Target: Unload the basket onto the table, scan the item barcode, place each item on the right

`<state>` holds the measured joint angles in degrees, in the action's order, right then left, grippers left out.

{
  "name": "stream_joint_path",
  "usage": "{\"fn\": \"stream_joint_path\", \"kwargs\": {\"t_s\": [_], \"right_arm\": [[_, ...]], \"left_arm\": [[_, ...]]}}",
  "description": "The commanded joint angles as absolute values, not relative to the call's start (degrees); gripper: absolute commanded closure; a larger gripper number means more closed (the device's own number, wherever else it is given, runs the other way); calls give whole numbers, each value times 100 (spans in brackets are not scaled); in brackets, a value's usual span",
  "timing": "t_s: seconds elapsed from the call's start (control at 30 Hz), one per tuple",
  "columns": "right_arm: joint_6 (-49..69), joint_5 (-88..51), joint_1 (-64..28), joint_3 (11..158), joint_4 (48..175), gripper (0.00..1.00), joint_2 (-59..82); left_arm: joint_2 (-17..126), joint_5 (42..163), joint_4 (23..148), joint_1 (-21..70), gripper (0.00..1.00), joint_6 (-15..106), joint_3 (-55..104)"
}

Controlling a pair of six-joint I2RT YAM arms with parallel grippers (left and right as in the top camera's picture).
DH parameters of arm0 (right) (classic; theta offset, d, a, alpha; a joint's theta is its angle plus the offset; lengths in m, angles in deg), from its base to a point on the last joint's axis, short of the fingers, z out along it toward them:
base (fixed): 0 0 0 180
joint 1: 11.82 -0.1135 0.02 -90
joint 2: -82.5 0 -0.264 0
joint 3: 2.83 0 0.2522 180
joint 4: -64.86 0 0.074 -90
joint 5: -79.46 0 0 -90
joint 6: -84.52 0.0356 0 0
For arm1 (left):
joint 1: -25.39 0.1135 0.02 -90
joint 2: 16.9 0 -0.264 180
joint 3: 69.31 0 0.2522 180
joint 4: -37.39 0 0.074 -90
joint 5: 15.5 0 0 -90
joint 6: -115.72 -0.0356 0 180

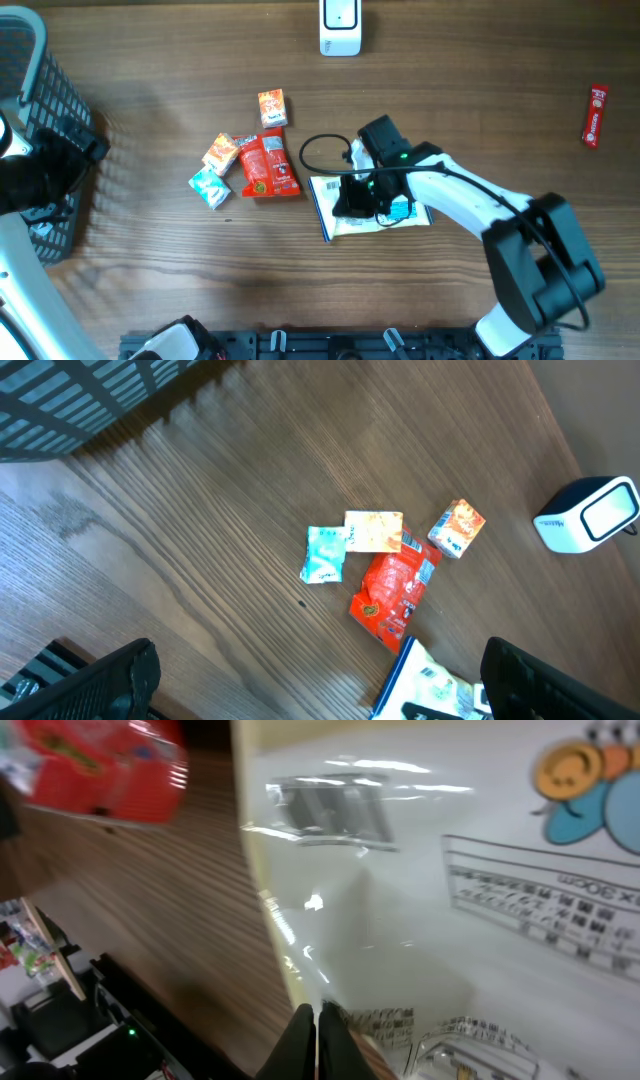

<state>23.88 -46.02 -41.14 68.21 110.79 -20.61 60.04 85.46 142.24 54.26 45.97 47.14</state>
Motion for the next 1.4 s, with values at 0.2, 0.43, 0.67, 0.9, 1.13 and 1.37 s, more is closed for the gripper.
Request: {"fn": "stream_joint_path", "kwargs": {"t_s": [0.2,0.43,0.67,0.9,1.13,1.37], "right_arm": [[2469,-4665,-4123,6838,11330,96,-2321],[2126,-3424,-3933,7675,12630,96,-1503],[2015,-2989,-3146,8082,13435,67,-507],[2185,-3498,-2464,7605,13841,2,79],[3840,-4523,-2471,5363,11948,0,554],[4591,-4486,-2471,4294,10829,0,735]], "left_arm": [[6002,8535,14208,5450,0,4567,4719],[6002,8535,14208,5450,0,4567,4719],[6002,8533,14208,5450,0,4564,4719],[6002,8533,14208,5450,0,4567,4719],[6002,8533,14208,5450,0,4564,4719],[6002,8533,14208,5450,0,4567,4719]]}}
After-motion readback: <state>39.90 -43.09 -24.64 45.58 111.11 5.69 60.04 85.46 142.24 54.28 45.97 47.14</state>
